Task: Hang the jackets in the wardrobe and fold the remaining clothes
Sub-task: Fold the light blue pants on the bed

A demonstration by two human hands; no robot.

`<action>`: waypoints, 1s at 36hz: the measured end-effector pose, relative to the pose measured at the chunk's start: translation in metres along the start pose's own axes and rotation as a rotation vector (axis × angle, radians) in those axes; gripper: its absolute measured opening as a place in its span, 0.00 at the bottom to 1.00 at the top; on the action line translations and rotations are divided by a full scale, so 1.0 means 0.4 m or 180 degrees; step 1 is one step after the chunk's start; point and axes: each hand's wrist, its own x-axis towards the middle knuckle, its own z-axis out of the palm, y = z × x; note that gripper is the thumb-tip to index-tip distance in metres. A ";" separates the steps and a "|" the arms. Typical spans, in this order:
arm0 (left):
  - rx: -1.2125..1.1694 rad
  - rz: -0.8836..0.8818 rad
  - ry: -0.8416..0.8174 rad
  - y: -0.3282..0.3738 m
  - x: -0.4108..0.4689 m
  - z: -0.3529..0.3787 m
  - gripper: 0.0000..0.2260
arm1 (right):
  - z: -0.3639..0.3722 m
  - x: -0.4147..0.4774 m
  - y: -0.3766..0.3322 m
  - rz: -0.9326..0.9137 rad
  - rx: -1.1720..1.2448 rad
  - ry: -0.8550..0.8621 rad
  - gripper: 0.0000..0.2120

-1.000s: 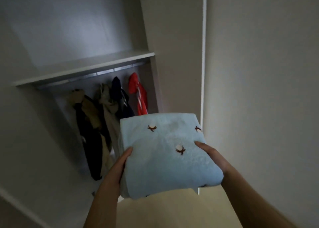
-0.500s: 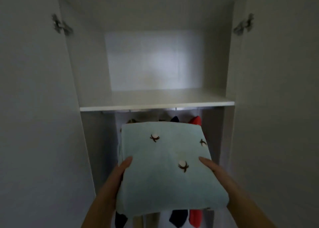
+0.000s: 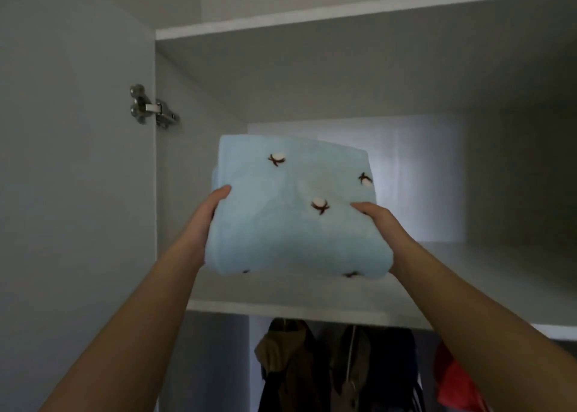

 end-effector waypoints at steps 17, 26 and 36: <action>0.2524 -0.1350 0.0381 -0.213 0.355 -0.139 0.22 | -0.059 0.351 0.205 0.0825 -0.1851 0.0104 0.09; 0.4804 0.0676 -0.0975 -0.180 0.359 -0.036 0.26 | -0.038 0.422 0.190 -0.0665 -0.4163 -0.0601 0.29; 0.5377 0.0252 -0.1464 -0.264 0.498 -0.050 0.25 | 0.000 0.576 0.263 0.0281 -0.5607 -0.0329 0.26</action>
